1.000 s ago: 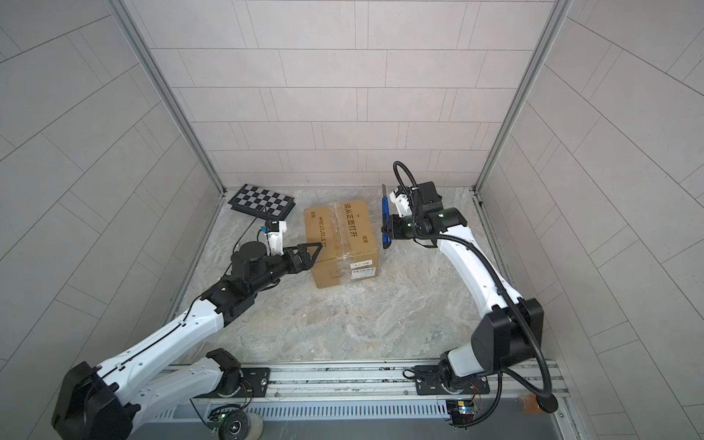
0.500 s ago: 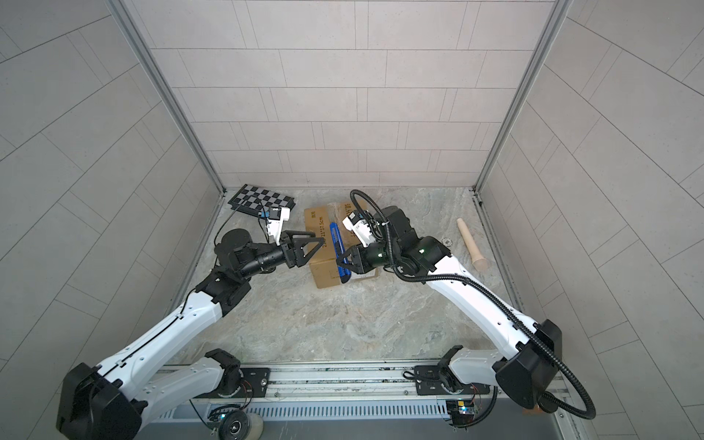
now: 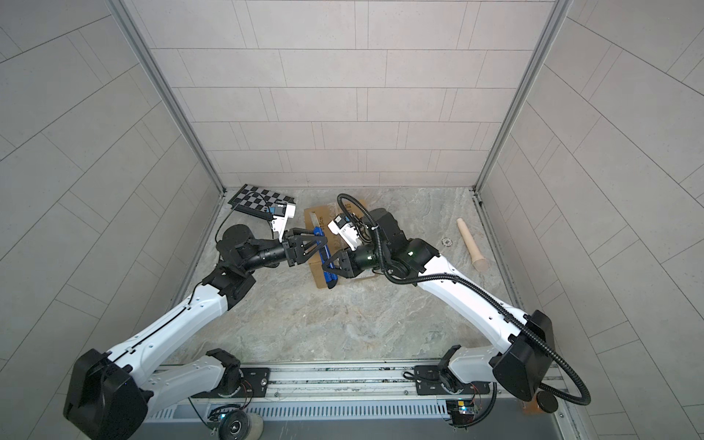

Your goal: Unpack the express box

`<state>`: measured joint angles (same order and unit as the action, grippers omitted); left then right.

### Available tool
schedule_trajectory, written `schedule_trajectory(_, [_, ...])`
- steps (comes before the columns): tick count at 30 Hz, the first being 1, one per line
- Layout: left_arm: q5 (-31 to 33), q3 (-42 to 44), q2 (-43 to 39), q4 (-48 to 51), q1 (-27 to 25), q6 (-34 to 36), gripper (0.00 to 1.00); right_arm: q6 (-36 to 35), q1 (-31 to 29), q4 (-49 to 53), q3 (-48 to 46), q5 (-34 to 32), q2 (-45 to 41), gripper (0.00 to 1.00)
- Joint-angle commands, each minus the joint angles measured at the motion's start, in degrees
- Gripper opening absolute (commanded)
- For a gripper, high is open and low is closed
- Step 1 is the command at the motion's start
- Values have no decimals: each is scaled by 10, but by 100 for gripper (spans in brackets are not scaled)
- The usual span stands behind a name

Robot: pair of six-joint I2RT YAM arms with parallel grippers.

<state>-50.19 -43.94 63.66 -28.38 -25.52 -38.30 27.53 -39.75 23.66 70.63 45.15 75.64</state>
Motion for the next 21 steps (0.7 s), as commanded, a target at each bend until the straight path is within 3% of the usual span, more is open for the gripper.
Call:
schedule_trajectory(1, [-20,-21,0,-36,-1,-7,45,-3,-4,-16,5,16,2,0])
schedule_trajectory(9, [-7,-18,0,-26,0,-8,1,-4,-4,-14,7,17,5,0])
schedule_trajectory(15, [55,-7,-17,-30,0,-30,0,11,-1,-28,4,-5,-6,0])
schedule_trajectory(21, [112,32,-35,-133,0,-109,0,60,2,-96,-33,-43,-42,26])
